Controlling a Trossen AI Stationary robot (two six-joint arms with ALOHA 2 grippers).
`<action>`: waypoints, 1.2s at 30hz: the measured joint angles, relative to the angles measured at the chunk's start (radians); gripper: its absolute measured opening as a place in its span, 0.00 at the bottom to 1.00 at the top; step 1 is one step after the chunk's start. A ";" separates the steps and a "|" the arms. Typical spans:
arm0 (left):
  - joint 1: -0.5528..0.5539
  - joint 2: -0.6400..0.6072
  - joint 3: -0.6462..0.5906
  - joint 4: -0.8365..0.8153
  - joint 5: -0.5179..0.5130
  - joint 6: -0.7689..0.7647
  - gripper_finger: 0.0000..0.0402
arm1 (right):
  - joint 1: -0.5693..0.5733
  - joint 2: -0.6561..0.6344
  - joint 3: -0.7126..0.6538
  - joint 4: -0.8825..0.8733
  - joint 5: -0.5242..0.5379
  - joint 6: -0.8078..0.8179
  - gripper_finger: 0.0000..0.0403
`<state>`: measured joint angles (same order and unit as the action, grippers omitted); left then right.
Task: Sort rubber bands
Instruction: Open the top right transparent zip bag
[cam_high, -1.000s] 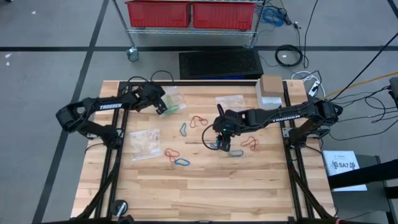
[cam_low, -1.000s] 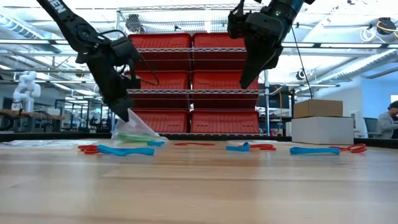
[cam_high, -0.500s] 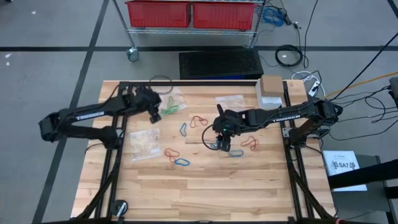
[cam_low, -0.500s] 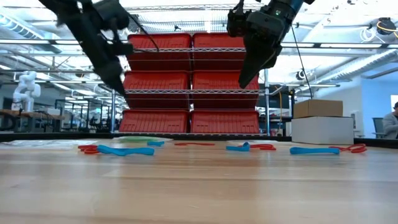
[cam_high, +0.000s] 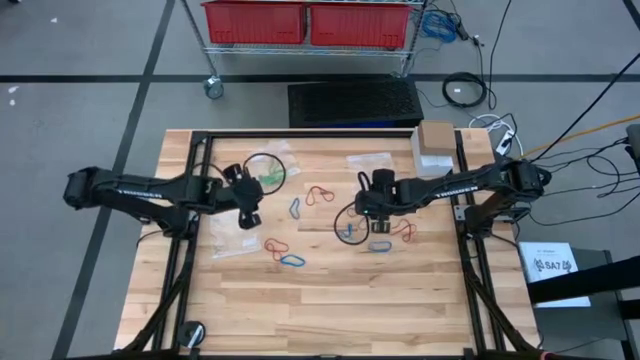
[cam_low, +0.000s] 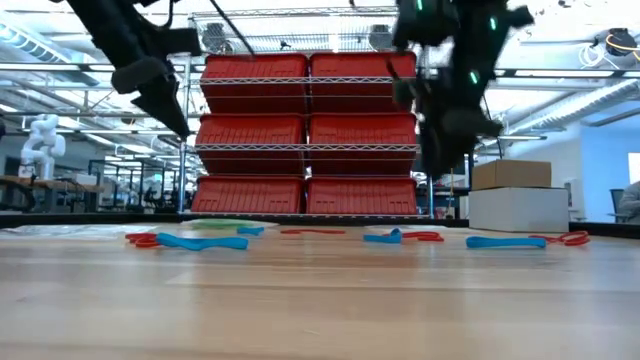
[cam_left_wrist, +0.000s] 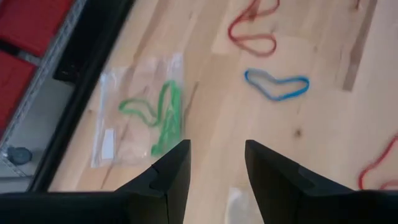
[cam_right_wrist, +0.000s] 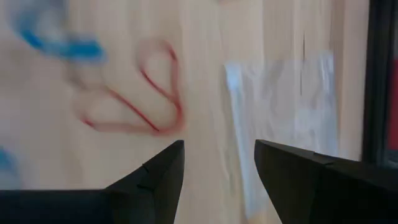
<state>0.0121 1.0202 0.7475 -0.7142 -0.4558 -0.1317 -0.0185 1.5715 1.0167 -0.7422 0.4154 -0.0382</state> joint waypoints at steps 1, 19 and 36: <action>-0.012 0.002 0.000 0.009 -0.015 -0.007 0.40 | -0.011 0.000 -0.036 0.027 0.022 -0.022 0.47; -0.046 0.008 0.000 0.100 -0.059 -0.016 0.40 | -0.106 0.001 -0.273 0.471 0.132 -0.340 0.47; -0.046 0.008 -0.001 0.106 -0.058 -0.011 0.40 | -0.099 0.130 -0.272 0.485 0.212 -0.332 0.35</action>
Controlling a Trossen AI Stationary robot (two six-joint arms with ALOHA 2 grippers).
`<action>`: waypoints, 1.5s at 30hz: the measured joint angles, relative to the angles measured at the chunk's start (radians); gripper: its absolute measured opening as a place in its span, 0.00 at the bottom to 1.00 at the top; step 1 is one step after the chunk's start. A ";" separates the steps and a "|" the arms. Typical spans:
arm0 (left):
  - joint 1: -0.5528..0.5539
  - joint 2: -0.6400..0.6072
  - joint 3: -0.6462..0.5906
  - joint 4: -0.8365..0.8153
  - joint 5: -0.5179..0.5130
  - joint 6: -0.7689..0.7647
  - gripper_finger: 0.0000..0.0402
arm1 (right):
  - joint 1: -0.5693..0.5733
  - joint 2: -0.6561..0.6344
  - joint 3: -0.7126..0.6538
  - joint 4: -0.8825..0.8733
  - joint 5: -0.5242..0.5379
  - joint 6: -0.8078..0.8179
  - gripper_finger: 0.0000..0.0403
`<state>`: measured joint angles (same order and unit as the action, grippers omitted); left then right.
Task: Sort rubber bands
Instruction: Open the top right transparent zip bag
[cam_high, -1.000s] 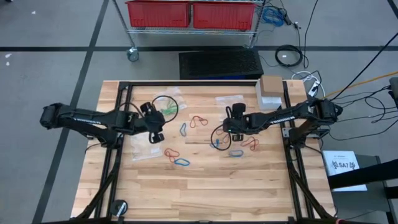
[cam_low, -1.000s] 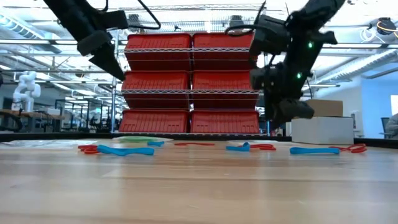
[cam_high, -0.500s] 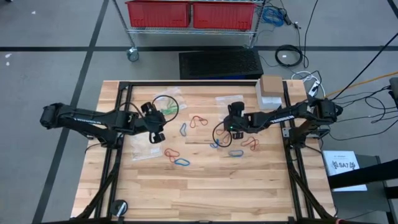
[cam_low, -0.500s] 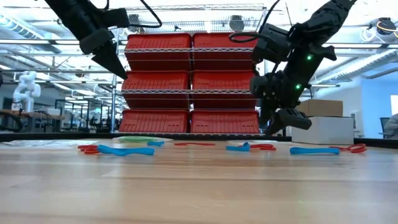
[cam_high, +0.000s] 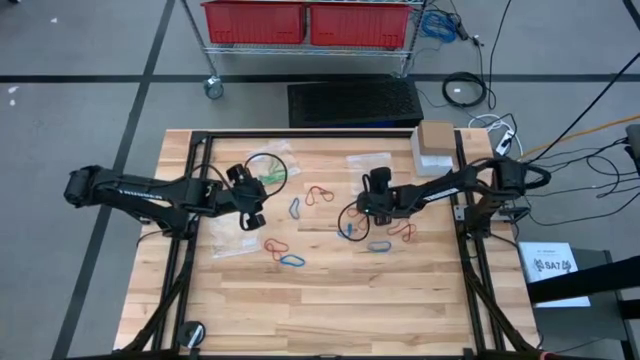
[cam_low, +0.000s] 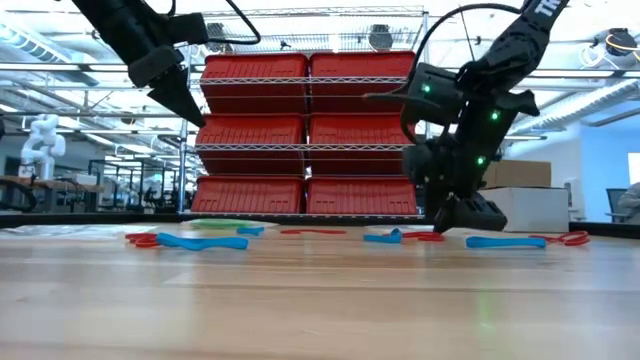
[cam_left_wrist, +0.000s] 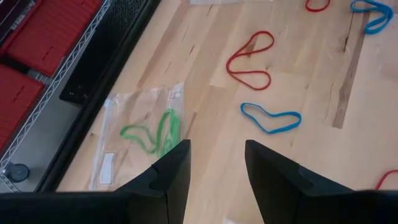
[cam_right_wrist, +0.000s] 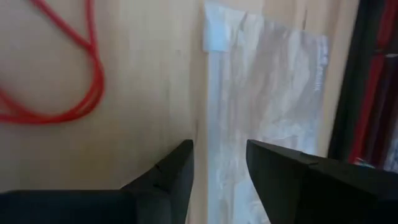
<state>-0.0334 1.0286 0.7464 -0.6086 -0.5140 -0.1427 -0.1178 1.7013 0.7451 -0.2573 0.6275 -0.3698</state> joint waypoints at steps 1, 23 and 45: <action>0.000 0.000 0.000 -0.001 0.000 0.001 0.40 | -0.002 0.014 0.001 0.013 0.017 -0.005 0.34; 0.001 -0.001 -0.047 0.133 -0.063 0.175 0.40 | -0.049 -0.056 0.217 -0.217 -0.220 0.147 0.00; 0.060 0.163 -0.158 0.942 0.474 0.279 0.40 | 0.165 -0.167 0.565 -0.445 -0.395 0.322 0.00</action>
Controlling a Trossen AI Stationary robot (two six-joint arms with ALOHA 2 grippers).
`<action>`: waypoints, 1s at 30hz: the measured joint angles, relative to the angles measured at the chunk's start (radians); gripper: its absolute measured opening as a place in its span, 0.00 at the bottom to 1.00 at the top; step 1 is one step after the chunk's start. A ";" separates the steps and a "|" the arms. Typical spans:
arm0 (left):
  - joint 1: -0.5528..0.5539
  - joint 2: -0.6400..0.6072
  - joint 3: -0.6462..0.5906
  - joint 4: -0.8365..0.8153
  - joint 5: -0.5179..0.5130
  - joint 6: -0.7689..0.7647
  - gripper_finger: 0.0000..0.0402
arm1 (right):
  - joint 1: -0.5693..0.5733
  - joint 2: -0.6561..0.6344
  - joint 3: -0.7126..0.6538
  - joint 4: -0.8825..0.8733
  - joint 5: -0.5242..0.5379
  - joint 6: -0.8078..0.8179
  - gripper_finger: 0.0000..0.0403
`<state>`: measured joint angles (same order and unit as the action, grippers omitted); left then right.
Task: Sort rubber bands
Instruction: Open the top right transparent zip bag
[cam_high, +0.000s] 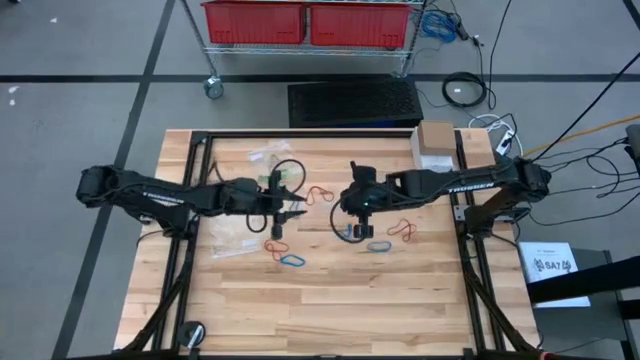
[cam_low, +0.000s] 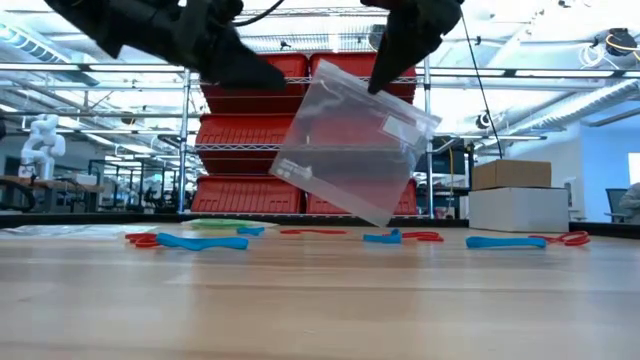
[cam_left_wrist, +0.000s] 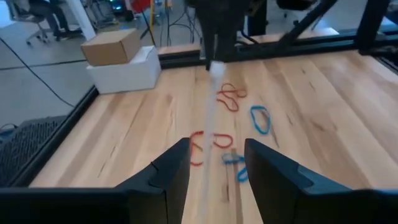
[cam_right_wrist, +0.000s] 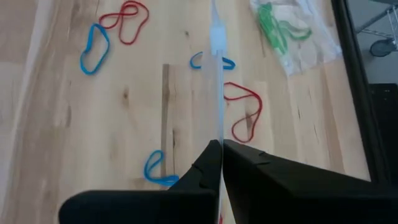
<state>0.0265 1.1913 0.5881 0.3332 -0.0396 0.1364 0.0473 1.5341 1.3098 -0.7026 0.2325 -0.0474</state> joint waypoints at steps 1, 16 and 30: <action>0.000 0.014 0.013 0.001 0.005 0.000 0.40 | 0.003 0.000 0.000 0.003 0.001 0.002 0.00; 0.007 0.179 0.155 0.006 0.013 -0.005 0.40 | 0.010 0.000 0.000 0.002 0.001 0.002 0.00; 0.007 0.202 0.162 0.084 0.005 0.004 0.07 | 0.014 0.000 0.000 0.003 -0.001 0.002 0.00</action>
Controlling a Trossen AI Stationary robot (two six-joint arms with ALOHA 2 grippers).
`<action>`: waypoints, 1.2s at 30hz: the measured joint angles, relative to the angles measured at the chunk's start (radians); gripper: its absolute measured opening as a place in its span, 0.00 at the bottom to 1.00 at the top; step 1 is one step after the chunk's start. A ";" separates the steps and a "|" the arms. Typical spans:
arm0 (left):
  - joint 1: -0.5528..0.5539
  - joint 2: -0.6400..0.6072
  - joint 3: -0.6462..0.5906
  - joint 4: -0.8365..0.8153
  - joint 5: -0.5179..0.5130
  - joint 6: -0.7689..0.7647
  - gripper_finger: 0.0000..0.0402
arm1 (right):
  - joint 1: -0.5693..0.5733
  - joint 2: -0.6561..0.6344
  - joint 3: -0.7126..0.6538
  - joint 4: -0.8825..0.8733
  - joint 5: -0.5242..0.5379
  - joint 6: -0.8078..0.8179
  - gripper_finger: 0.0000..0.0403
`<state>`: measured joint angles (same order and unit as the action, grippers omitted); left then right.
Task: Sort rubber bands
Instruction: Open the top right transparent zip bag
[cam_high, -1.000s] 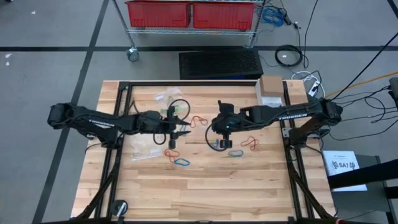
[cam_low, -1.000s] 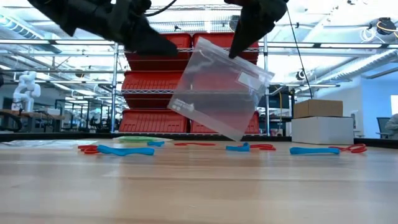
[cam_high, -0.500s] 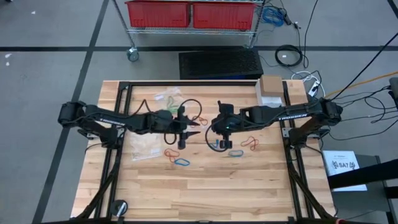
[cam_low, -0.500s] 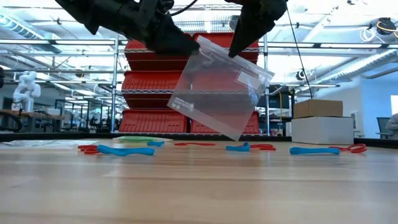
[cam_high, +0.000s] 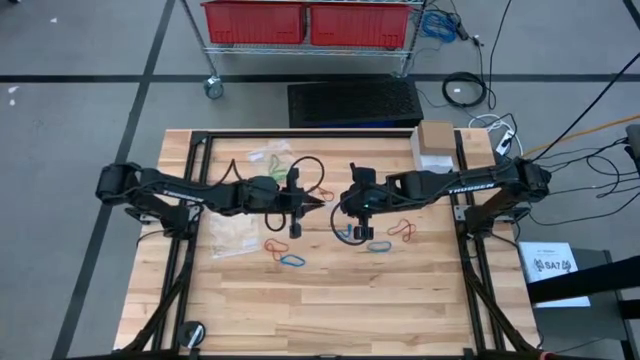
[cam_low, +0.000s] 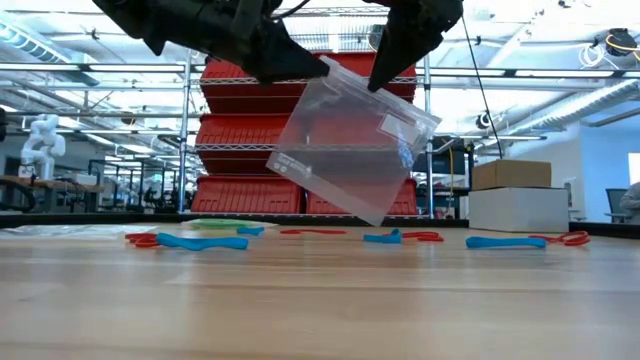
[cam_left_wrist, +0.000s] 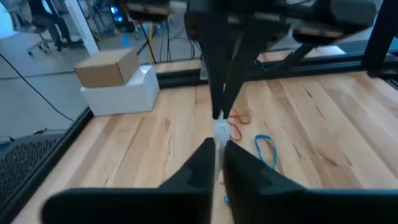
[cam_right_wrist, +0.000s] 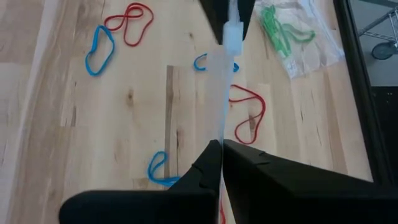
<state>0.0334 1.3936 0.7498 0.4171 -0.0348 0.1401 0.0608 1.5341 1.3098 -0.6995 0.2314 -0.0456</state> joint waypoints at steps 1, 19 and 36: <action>0.000 0.001 0.000 0.006 0.000 0.004 0.04 | 0.000 0.000 0.000 -0.001 -0.001 0.000 0.00; 0.000 0.002 -0.001 -0.037 0.000 0.033 0.00 | -0.002 0.000 0.000 0.179 -0.043 0.124 0.30; 0.000 0.002 -0.002 -0.034 -0.023 0.034 0.00 | -0.042 0.073 0.000 0.240 -0.049 0.088 0.20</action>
<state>0.0338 1.3956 0.7483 0.3828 -0.0578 0.1741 0.0188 1.6070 1.3098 -0.4594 0.1825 0.0428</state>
